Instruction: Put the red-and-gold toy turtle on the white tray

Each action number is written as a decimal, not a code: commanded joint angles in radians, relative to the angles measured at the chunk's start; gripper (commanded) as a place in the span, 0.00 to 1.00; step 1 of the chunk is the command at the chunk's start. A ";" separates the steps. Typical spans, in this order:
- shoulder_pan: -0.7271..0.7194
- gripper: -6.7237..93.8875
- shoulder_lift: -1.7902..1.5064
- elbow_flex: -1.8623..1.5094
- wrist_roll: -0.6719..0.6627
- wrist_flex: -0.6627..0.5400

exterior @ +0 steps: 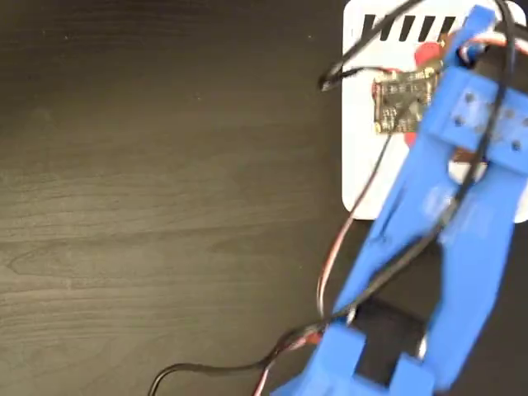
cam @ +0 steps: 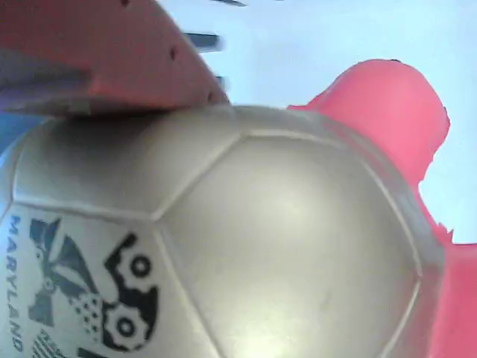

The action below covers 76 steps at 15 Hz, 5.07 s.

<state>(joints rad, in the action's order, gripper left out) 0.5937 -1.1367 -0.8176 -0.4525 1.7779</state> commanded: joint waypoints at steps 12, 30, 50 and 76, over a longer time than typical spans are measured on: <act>0.025 0.07 0.138 0.166 0.054 0.005; 0.023 0.64 0.173 0.117 0.057 -0.008; 0.005 0.07 0.009 0.034 0.241 -0.187; -0.672 0.07 -2.080 -2.022 0.477 -0.574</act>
<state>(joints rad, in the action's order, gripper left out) -0.0614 -3.1416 -2.8287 0.0123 1.1490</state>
